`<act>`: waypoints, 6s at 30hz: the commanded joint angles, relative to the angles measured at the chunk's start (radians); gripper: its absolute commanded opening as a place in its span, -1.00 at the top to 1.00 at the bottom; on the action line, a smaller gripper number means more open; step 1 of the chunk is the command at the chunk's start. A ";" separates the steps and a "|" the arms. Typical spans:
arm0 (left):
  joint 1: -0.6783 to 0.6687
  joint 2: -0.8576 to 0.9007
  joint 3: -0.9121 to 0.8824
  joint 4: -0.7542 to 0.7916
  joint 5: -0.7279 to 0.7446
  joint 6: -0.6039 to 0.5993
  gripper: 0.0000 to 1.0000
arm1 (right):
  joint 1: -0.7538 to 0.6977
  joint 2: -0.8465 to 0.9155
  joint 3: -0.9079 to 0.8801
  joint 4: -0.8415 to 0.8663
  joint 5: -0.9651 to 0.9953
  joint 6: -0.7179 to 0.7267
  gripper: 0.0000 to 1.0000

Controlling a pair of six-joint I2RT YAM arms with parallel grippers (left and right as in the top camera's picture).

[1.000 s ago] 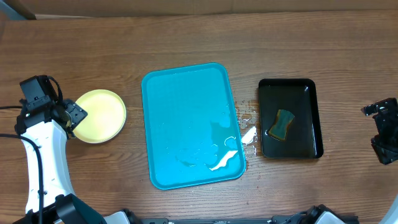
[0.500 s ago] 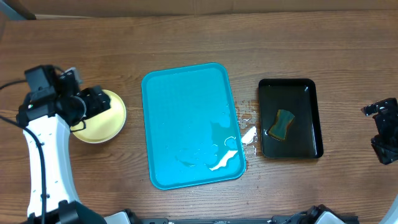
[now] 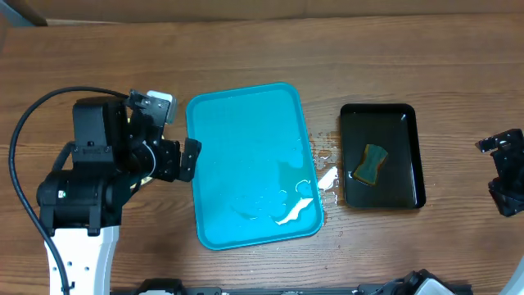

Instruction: Clean dirty plates on tray and stack at the side

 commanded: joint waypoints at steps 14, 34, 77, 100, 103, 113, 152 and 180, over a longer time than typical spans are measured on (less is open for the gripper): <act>-0.008 0.098 0.011 0.002 -0.021 -0.008 -1.00 | -0.003 0.000 0.007 0.005 -0.005 -0.002 -1.00; -0.007 0.279 0.011 0.002 -0.021 -0.008 -1.00 | 0.538 -0.263 -0.035 0.447 0.329 -0.167 -1.00; -0.007 0.394 0.011 0.003 -0.021 -0.008 -0.99 | 0.757 -1.251 -1.236 1.295 0.291 -0.393 -1.00; -0.021 0.341 0.008 0.006 -0.040 -0.007 -1.00 | 0.757 -1.247 -1.235 1.183 0.291 -0.393 -1.00; -0.047 0.249 0.008 0.006 -0.040 -0.008 -0.99 | 0.758 -1.247 -1.235 1.183 0.291 -0.393 -1.00; -0.076 -0.108 0.006 -0.021 -0.042 -0.006 -0.99 | 0.758 -1.247 -1.235 1.183 0.291 -0.393 -1.00; -0.063 -1.120 -1.350 1.234 -0.187 -0.202 -0.99 | 0.758 -1.247 -1.235 1.183 0.291 -0.393 -1.00; -0.063 -1.110 -1.350 1.073 -0.190 -0.202 -1.00 | 0.757 -1.247 -1.235 1.183 0.291 -0.393 -1.00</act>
